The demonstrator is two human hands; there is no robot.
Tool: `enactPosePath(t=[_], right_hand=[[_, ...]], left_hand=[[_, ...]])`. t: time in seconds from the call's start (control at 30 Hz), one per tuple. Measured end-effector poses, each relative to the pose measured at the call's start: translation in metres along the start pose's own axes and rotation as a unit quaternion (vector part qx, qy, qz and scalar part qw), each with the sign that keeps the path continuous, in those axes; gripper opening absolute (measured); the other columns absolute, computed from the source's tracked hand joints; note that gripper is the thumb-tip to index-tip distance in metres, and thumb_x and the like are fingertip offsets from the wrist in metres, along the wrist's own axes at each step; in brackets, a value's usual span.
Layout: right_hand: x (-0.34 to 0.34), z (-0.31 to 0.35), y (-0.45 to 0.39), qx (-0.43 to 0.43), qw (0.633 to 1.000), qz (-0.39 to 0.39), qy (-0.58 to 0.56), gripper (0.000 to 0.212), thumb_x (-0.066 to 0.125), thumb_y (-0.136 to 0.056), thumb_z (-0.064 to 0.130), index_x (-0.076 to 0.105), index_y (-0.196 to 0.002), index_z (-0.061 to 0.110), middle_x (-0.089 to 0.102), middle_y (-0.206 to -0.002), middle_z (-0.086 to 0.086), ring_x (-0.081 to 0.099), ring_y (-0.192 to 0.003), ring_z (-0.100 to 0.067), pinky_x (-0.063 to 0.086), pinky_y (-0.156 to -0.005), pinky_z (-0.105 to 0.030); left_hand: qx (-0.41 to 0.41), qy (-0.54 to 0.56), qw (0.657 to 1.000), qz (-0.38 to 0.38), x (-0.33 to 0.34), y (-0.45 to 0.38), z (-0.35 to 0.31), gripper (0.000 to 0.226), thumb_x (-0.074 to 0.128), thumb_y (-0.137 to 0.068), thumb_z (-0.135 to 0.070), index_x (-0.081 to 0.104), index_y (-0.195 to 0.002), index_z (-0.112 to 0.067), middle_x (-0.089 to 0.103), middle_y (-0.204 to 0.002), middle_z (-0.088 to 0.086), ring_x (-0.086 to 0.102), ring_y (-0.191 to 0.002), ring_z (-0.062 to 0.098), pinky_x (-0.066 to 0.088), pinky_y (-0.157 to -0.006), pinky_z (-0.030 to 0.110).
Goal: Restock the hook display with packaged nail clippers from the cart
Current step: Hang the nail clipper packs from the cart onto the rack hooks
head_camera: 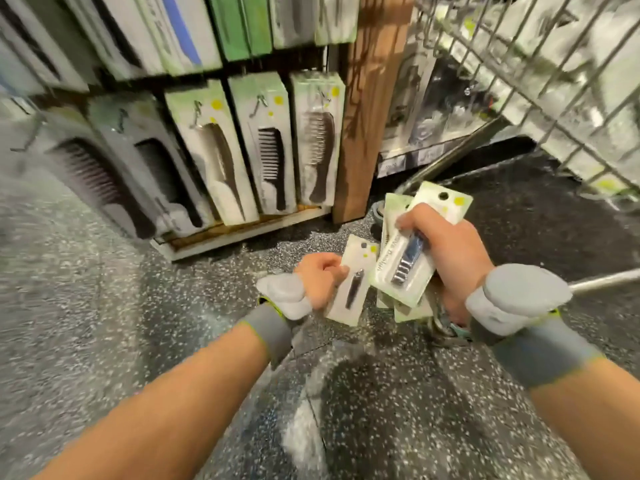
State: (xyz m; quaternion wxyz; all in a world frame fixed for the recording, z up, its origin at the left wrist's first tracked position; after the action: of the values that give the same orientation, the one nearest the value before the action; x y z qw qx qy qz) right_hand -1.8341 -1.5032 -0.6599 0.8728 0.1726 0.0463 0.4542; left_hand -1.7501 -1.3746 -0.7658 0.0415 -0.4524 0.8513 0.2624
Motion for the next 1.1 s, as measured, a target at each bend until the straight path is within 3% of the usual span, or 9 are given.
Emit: enactPosePath(t=[0.13, 0.23, 0.37, 0.53, 0.6, 0.83, 0.93, 1.0, 1.1], right_hand=[[0.034, 0.082, 0.043, -0.020, 1.000, 0.023, 0.005, 0.016, 0.060, -0.082, 0.011, 0.055, -0.067, 0.011, 0.049, -0.051, 0.001, 0.048, -0.046, -0.010, 0.040, -0.044, -0.017], [0.051, 0.141, 0.078, -0.030, 0.999, 0.041, 0.013, 0.017, 0.061, -0.080, 0.014, 0.057, -0.064, 0.014, 0.049, -0.049, 0.004, 0.047, -0.051, -0.012, 0.039, -0.052, -0.022], [0.062, 0.234, 0.122, -0.063, 0.997, 0.028, 0.031, 0.019, 0.063, -0.078, 0.016, 0.054, -0.062, 0.014, 0.041, -0.046, 0.002, 0.039, -0.046, -0.012, 0.034, -0.046, -0.020], [0.067, 0.363, 0.165, -0.084, 0.996, 0.023, -0.022, 0.021, 0.062, -0.080, 0.011, 0.056, -0.060, 0.013, 0.043, -0.050, -0.001, 0.042, -0.051, -0.016, 0.037, -0.056, -0.028], [0.065, 0.416, 0.181, -0.104, 0.993, 0.025, -0.043, 0.023, 0.059, -0.083, 0.009, 0.053, -0.061, 0.014, 0.044, -0.047, 0.002, 0.043, -0.045, -0.012, 0.037, -0.050, -0.021], [0.058, 0.564, 0.229, -0.154, 0.985, 0.037, -0.069, 0.030, 0.057, -0.085, 0.008, 0.053, -0.056, 0.015, 0.046, -0.043, 0.006, 0.044, -0.040, -0.010, 0.036, -0.050, -0.025], [0.060, 0.622, 0.245, -0.194, 0.974, 0.075, -0.093, 0.018, 0.061, -0.082, 0.011, 0.058, -0.064, 0.012, 0.054, -0.048, 0.005, 0.052, -0.046, -0.011, 0.042, -0.052, -0.023], [0.064, 0.659, 0.257, -0.224, 0.965, 0.098, -0.092, 0.009, 0.066, -0.073, 0.016, 0.059, -0.068, 0.012, 0.058, -0.051, 0.004, 0.056, -0.048, -0.011, 0.045, -0.053, -0.024], [0.074, 0.696, 0.267, -0.236, 0.958, 0.120, -0.113, 0.015, 0.058, -0.084, 0.009, 0.057, -0.069, 0.011, 0.057, -0.050, 0.004, 0.056, -0.047, -0.009, 0.046, -0.050, -0.024]], left_hand=[[0.050, 0.015, 0.998, -0.042, -0.066, 0.060, -0.090, 0.010, 0.055, -0.091, -0.008, 0.063, -0.089, -0.014, 0.056, -0.063, -0.007, 0.051, -0.052, -0.002, 0.040, -0.051, 0.013], [0.087, 0.000, 0.994, -0.065, -0.101, 0.107, -0.151, 0.013, 0.052, -0.093, -0.008, 0.061, -0.086, -0.015, 0.054, -0.065, -0.006, 0.049, -0.060, 0.007, 0.040, -0.057, 0.021], [0.099, 0.037, 0.991, -0.082, -0.141, 0.164, -0.235, 0.015, 0.051, -0.092, -0.014, 0.065, -0.096, -0.011, 0.059, -0.071, -0.002, 0.051, -0.065, 0.016, 0.041, -0.062, 0.026], [0.166, 0.051, 0.980, -0.097, -0.185, 0.233, -0.362, 0.011, 0.051, -0.094, -0.007, 0.062, -0.093, -0.006, 0.057, -0.067, -0.002, 0.049, -0.053, 0.000, 0.037, -0.054, 0.016], [0.192, 0.079, 0.973, -0.103, -0.200, 0.261, -0.415, 0.009, 0.051, -0.094, -0.006, 0.060, -0.091, -0.007, 0.056, -0.065, -0.003, 0.047, -0.049, -0.005, 0.035, -0.050, 0.011], [0.273, 0.092, 0.942, -0.172, -0.244, 0.329, -0.565, 0.012, 0.059, -0.091, -0.010, 0.068, -0.097, -0.015, 0.071, -0.092, -0.001, 0.063, -0.084, 0.008, 0.051, -0.079, 0.026], [0.314, 0.096, 0.930, -0.164, -0.260, 0.353, -0.622, 0.021, 0.056, -0.091, -0.006, 0.067, -0.084, -0.023, 0.069, -0.075, -0.012, 0.057, -0.063, -0.004, 0.042, -0.057, 0.016], [0.328, 0.122, 0.921, -0.174, -0.275, 0.367, -0.656, 0.021, 0.056, -0.091, -0.003, 0.065, -0.082, -0.020, 0.066, -0.068, -0.014, 0.054, -0.057, -0.005, 0.038, -0.052, 0.015], [0.344, 0.133, 0.911, -0.185, -0.291, 0.379, -0.690, 0.023, 0.057, -0.090, -0.003, 0.063, -0.078, -0.021, 0.064, -0.062, -0.015, 0.054, -0.059, -0.002, 0.040, -0.052, 0.015]])
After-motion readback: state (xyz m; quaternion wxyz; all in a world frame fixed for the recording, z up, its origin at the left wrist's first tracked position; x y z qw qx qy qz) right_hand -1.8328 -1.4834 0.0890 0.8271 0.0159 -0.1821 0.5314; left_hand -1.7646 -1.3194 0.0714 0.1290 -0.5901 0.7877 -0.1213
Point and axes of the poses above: each hand's wrist, its own y-axis away from the middle knuckle, its own x-axis out of the palm, z = x × y, the point moved 5 cm from there along -y, towards the middle knuckle
